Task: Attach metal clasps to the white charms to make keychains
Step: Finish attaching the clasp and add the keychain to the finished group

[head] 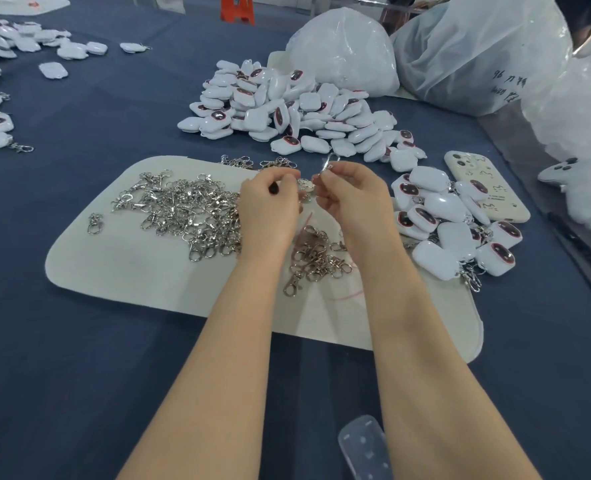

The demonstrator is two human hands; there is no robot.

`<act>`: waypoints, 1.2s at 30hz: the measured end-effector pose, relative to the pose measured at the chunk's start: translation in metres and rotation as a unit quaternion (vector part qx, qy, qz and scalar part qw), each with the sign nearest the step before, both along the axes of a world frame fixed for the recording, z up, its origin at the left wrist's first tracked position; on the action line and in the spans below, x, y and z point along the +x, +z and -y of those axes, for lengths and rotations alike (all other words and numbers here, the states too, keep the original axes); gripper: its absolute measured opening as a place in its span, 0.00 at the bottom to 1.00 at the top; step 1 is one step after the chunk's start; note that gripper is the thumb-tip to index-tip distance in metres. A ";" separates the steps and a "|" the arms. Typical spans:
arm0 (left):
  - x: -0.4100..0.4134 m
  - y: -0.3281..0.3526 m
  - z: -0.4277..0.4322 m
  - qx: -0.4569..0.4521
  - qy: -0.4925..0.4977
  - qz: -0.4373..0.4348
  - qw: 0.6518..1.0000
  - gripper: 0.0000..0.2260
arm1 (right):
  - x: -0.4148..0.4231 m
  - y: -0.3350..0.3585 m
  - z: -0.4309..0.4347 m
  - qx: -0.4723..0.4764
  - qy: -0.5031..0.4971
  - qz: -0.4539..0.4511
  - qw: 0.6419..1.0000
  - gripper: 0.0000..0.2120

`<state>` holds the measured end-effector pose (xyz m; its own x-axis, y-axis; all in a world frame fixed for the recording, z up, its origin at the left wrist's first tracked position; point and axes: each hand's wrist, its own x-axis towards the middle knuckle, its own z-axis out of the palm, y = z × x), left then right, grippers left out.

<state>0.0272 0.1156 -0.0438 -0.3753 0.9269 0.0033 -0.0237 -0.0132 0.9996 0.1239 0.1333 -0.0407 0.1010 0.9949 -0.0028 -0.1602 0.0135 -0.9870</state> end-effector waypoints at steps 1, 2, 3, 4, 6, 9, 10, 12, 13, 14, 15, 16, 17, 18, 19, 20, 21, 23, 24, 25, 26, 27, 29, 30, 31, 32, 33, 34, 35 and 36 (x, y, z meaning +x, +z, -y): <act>0.001 0.000 0.000 0.002 -0.007 -0.036 0.999 0.06 | 0.000 0.000 -0.001 -0.001 0.001 -0.030 1.000 0.04; 0.001 0.000 0.000 0.010 -0.013 -0.068 0.998 0.03 | -0.001 0.000 -0.001 -0.002 0.000 -0.052 0.999 0.03; 0.002 0.000 0.001 0.021 -0.016 -0.096 0.995 0.02 | -0.001 0.000 -0.002 -0.004 -0.001 -0.063 0.998 0.03; 0.003 -0.001 0.001 0.030 -0.019 -0.116 0.993 0.02 | -0.001 0.000 -0.002 -0.008 -0.002 -0.067 0.998 0.03; 0.005 -0.004 0.001 0.040 -0.025 -0.138 0.989 0.02 | -0.002 0.000 -0.002 -0.017 -0.006 -0.065 0.998 0.03; 0.005 -0.007 0.000 0.060 -0.011 -0.163 0.985 0.02 | -0.003 0.001 -0.002 -0.018 -0.018 -0.026 0.999 0.04; 0.005 -0.007 -0.001 0.069 -0.003 -0.161 0.985 0.02 | -0.004 0.001 -0.002 -0.013 -0.026 -0.001 1.000 0.05; 0.005 -0.008 -0.002 0.072 0.007 -0.152 0.986 0.02 | -0.006 0.001 -0.003 0.002 -0.039 0.052 0.998 0.05; 0.005 -0.009 -0.002 0.069 0.010 -0.153 0.986 0.02 | -0.007 0.000 -0.003 0.008 -0.042 0.075 0.996 0.05; 0.004 -0.011 -0.003 0.065 0.015 -0.163 0.984 0.02 | -0.008 -0.001 -0.002 0.012 -0.043 0.094 0.995 0.05; 0.004 -0.012 -0.004 0.062 0.022 -0.178 0.982 0.02 | -0.009 -0.002 -0.002 0.013 -0.043 0.108 0.993 0.05; 0.003 -0.013 -0.004 0.061 0.028 -0.196 0.978 0.03 | -0.009 -0.002 -0.002 0.013 -0.044 0.119 0.992 0.05; 0.002 -0.014 -0.004 0.062 0.032 -0.213 0.975 0.05 | -0.010 -0.002 -0.002 0.011 -0.044 0.131 0.990 0.05; 0.002 -0.015 -0.003 0.061 0.035 -0.228 0.971 0.05 | -0.011 -0.002 -0.002 0.009 -0.043 0.143 0.989 0.06; 0.002 -0.015 -0.003 0.060 0.038 -0.240 0.968 0.05 | -0.011 -0.003 -0.001 0.006 -0.041 0.152 0.988 0.07; 0.001 -0.015 -0.002 0.060 0.042 -0.248 0.966 0.05 | -0.011 -0.002 -0.001 0.003 -0.039 0.154 0.987 0.07; 0.002 -0.015 -0.003 0.059 0.044 -0.252 0.965 0.04 | -0.011 -0.002 -0.001 -0.002 -0.036 0.154 0.987 0.07; 0.002 -0.014 -0.002 0.052 0.046 -0.254 0.965 0.03 | -0.011 -0.002 -0.002 -0.013 -0.035 0.156 0.987 0.06; 0.003 -0.013 -0.002 0.046 0.045 -0.253 0.965 0.03 | -0.011 -0.002 -0.002 -0.018 -0.037 0.159 0.986 0.05; 0.003 -0.013 -0.002 0.040 0.043 -0.252 0.966 0.03 | -0.011 -0.003 -0.002 -0.021 -0.040 0.164 0.985 0.04; 0.003 -0.013 -0.002 0.033 0.039 -0.250 0.967 0.03 | -0.011 -0.003 -0.002 -0.022 -0.044 0.169 0.984 0.04; 0.003 -0.012 -0.003 0.027 0.034 -0.249 0.968 0.03 | -0.011 -0.004 -0.002 -0.023 -0.044 0.172 0.984 0.05; 0.004 -0.013 -0.003 0.021 0.028 -0.243 0.969 0.02 | -0.011 -0.004 -0.001 -0.024 -0.035 0.167 0.985 0.07; 0.004 -0.014 -0.003 0.023 0.029 -0.239 0.970 0.02 | -0.012 -0.004 -0.001 -0.022 -0.029 0.163 0.986 0.07; 0.004 -0.014 -0.003 0.025 0.031 -0.236 0.971 0.02 | -0.012 -0.004 0.000 -0.020 -0.027 0.160 0.987 0.07; 0.004 -0.014 -0.003 0.028 0.032 -0.234 0.971 0.04 | -0.011 -0.003 0.000 -0.016 -0.027 0.153 0.988 0.06; 0.004 -0.014 -0.003 0.031 0.034 -0.234 0.971 0.05 | -0.011 -0.002 0.000 -0.013 -0.029 0.147 0.989 0.06; 0.004 -0.015 -0.003 0.034 0.034 -0.236 0.971 0.06 | -0.011 -0.002 0.000 -0.009 -0.029 0.144 0.989 0.06; 0.003 -0.015 -0.004 0.038 0.035 -0.241 0.969 0.07 | -0.011 -0.001 0.001 -0.006 -0.026 0.145 0.989 0.06; 0.003 -0.015 -0.004 0.041 0.036 -0.245 0.968 0.07 | -0.010 0.000 0.001 -0.004 -0.023 0.149 0.989 0.07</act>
